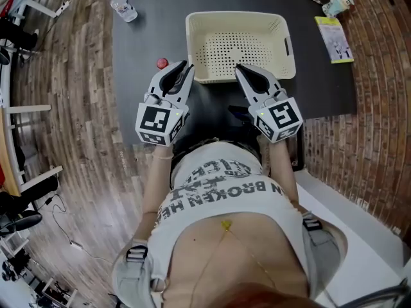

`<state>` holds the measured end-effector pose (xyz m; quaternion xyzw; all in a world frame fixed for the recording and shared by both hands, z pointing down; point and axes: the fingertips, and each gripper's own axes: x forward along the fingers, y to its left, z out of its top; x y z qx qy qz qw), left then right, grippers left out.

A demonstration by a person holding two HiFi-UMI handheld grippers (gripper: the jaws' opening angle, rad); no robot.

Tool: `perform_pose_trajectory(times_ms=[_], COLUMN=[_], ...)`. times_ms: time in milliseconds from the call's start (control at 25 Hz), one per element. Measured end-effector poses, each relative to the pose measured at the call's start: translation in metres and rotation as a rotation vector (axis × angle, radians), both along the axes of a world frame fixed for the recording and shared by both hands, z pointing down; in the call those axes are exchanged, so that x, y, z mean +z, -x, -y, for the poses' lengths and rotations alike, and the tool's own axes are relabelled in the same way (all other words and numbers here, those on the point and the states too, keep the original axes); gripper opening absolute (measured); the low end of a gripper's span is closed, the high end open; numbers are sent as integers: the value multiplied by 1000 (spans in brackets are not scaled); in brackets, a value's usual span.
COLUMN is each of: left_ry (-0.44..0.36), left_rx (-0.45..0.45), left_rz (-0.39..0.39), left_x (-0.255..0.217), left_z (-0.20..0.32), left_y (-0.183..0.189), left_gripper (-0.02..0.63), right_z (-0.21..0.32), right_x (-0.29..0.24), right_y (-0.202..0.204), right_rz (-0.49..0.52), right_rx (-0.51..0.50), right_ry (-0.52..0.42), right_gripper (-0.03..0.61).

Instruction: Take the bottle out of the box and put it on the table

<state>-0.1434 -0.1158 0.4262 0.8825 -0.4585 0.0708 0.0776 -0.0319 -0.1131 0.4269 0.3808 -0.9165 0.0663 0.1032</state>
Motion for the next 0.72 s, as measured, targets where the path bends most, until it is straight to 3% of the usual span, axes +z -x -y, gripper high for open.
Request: perform_pose_trajectory(times_ms=[40,80,240,720], left_ry=[3,7,25,59], left_rx=[16,34,80,67], left_rz=[-8,-17,-29,-37], left_x=[1,2,6,11], left_z=[-2,-4,-10,-14], left_y=[-6,-12,-31,-33], left_gripper=[13,8,8,6], right_z=[-1,-2,-3,-4], right_x=[0,0,1,4], right_y=[-1,-2,-4,-2], right_rz=[2,4,6,1], right_rx=[4,6,11,-10], right_ry=[0,0,0,7], right_gripper=[9,9,9,9])
